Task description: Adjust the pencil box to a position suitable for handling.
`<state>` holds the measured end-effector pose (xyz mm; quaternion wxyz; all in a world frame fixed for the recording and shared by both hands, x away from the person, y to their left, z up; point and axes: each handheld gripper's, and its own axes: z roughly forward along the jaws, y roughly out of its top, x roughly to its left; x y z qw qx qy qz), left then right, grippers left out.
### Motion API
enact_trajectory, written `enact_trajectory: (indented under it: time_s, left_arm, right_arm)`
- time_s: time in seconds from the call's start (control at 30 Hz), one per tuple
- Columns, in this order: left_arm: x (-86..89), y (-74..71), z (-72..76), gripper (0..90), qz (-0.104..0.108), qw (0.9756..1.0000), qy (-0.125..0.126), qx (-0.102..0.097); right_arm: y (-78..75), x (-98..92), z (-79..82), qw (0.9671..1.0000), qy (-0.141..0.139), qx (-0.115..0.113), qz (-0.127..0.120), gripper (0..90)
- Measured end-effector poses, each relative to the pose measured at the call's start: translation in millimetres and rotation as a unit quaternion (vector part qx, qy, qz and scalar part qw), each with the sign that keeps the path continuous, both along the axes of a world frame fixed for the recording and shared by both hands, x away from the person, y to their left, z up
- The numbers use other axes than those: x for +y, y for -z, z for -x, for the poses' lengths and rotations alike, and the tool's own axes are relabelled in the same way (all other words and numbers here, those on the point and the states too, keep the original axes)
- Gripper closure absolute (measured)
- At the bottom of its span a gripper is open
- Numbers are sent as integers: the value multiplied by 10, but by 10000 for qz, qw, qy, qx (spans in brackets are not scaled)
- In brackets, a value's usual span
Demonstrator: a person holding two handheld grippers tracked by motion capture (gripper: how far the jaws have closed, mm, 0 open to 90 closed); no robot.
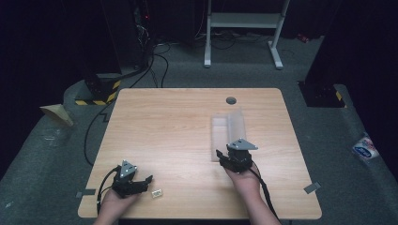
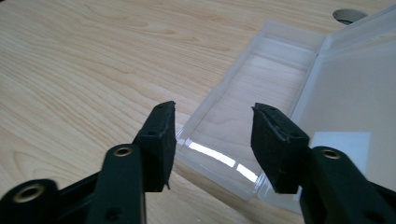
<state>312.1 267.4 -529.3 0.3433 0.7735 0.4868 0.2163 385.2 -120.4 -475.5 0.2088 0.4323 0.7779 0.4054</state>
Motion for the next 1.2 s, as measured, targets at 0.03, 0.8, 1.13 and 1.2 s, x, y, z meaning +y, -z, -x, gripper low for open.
enact_trajectory:
  time_s: [0.03,0.8,1.13,1.2]
  left_arm:
    - [0,0,0,199,0,10000,0,0]
    - [-2,0,0,200,10,10000,30,2]
    - [-2,0,-5,200,4,10000,44,2]
    - [-2,0,-5,200,4,10000,43,2]
  right_arm:
    - [0,0,0,10000,0,0,0,481]
    - [355,374,-131,9989,-45,428,187,599]
    - [405,362,-173,9977,-22,559,387,722]
    - [405,368,-163,9977,-63,544,393,736]
